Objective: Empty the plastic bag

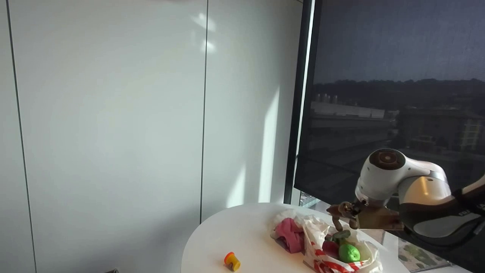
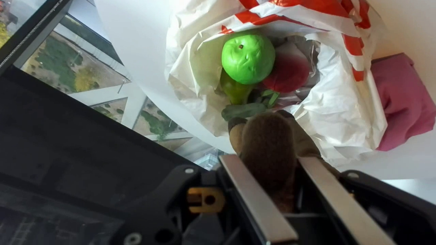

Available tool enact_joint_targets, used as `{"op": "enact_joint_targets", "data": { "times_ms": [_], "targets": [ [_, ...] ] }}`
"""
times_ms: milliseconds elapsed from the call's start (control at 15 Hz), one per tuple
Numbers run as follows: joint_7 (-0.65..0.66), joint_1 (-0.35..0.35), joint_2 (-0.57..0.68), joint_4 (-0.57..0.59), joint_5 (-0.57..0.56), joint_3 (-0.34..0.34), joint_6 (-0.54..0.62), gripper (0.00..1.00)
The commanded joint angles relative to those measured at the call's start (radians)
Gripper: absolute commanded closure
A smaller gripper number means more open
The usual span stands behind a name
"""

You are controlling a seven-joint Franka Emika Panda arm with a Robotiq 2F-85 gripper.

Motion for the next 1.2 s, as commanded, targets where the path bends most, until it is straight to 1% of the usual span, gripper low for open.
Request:
{"op": "enact_joint_targets", "data": {
  "times_ms": [0,133,200,267,400,533,600,733,800,933,1000,1067,1133],
  "targets": [
    [-0.017,0.009,-0.168,-0.108,-0.020,-0.011,0.067,0.82],
    [-0.119,0.056,-0.201,-0.153,0.055,-0.056,0.160,0.84],
    [-0.168,0.125,-0.137,-0.104,0.104,-0.099,0.175,0.84],
    [-0.215,0.167,-0.138,-0.120,0.148,-0.121,0.196,0.84],
    [-0.283,0.273,-0.114,-0.125,0.234,-0.154,0.217,0.84],
    [-0.333,0.385,-0.067,-0.126,0.333,-0.169,0.231,0.84],
    [-0.333,0.407,0.043,-0.108,0.345,-0.181,0.304,0.84],
    [-0.395,0.513,0.161,-0.094,0.439,-0.225,0.371,0.85],
    [-0.441,0.575,0.221,-0.096,0.503,-0.252,0.393,0.84],
    [-0.568,0.705,0.352,-0.096,0.685,-0.312,0.404,0.83],
    [-0.617,0.772,0.410,-0.110,0.767,-0.341,0.418,0.53],
    [-0.667,0.802,0.416,-0.126,0.855,-0.314,0.383,0.52],
    [-0.736,0.618,0.375,-0.127,0.931,-0.095,0.306,0.47]
  ]
}}
